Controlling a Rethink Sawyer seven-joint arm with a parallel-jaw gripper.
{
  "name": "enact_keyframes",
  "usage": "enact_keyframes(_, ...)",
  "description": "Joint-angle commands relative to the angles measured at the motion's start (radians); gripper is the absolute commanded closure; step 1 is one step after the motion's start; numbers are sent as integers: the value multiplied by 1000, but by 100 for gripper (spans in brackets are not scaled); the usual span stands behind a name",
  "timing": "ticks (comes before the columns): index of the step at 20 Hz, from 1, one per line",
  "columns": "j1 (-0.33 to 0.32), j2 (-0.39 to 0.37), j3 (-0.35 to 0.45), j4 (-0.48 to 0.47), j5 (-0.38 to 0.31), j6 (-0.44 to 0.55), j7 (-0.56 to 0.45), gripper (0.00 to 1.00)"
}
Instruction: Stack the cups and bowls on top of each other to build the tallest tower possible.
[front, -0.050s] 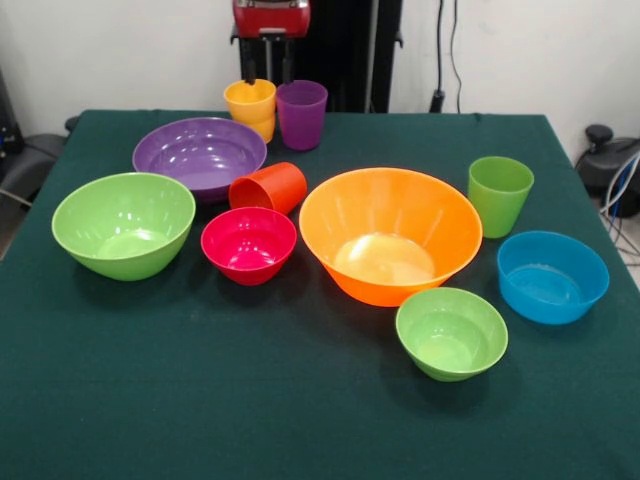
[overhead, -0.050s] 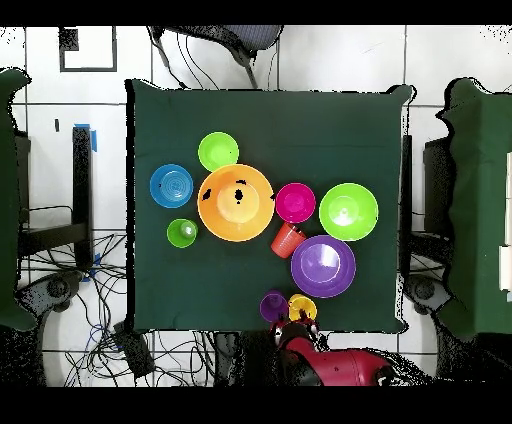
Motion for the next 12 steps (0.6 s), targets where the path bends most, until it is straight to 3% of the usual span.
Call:
enact_keyframes(1, -9, 15, 140, -29, -35, 18, 97, 0)
enact_keyframes(12, -50, 25, 176, -12, -45, 5, 101, 0)
